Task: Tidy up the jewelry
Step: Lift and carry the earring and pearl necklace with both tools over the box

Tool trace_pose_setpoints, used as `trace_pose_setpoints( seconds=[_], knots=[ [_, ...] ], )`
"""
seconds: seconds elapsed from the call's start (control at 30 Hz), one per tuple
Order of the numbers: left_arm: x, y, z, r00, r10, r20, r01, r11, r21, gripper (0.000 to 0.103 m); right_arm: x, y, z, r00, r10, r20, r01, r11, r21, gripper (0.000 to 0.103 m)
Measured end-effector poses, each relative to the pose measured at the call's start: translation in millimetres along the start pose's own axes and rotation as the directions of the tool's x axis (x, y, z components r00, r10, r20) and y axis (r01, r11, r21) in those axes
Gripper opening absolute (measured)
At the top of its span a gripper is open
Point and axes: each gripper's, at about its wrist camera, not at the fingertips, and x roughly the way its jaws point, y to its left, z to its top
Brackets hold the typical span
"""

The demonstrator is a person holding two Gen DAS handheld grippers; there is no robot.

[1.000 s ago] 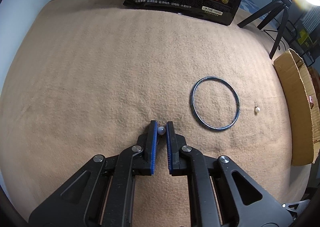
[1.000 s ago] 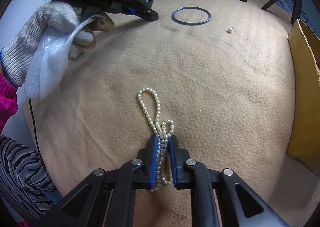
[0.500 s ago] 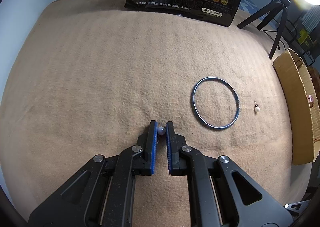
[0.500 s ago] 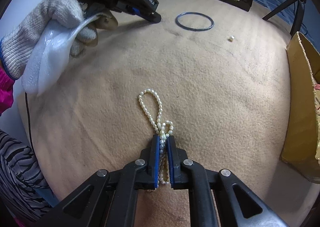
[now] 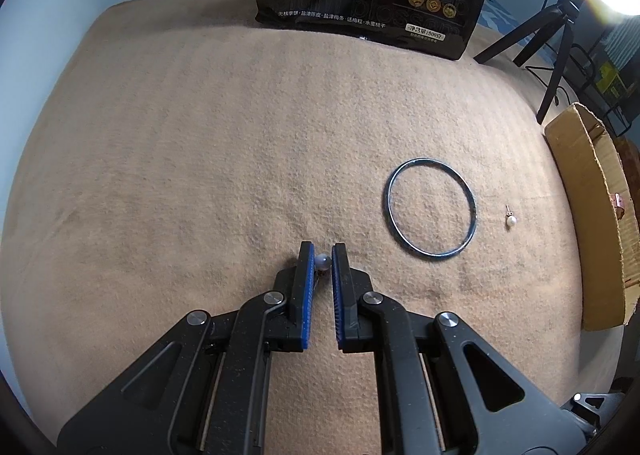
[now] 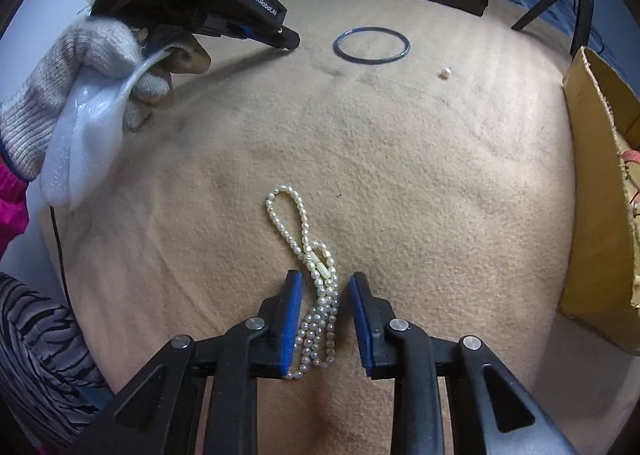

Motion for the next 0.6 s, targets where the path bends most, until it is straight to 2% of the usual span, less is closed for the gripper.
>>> trace_pose_setpoints(
  seconds=[0.13,0.17,0.2,0.37,0.6],
  knots=[
    [1,-1,0,1.0,-0.001,0.001,0.001,1.0,0.001,0.007,7,7,-1,0.999,-0.037,-0.007,0.037,0.998,-0.045,0.023],
    [0,-1,0,1.0,-0.001,0.001,0.001,1.0,0.002,0.007,6,10,-1,0.999,-0.048,-0.005,0.048,0.997,-0.057,0.018],
    [0,-2,0,1.0,-0.001,0.003,0.001,1.0,0.003,0.007,6,13,1,0.999,-0.051,-0.004,0.051,0.997,-0.058,0.005],
    [-8,-2,1,1.0,-0.008,0.021,0.009,1.0,-0.003,0.007,0,11,4,0.999,-0.046,0.013,0.047,0.998,-0.04,0.005],
    [-29,-2,0,0.998,-0.023,0.059,0.024,1.0,-0.011,0.007,-29,10,6,0.995,-0.053,0.084,0.055,0.998,-0.017,0.005]
  ],
)
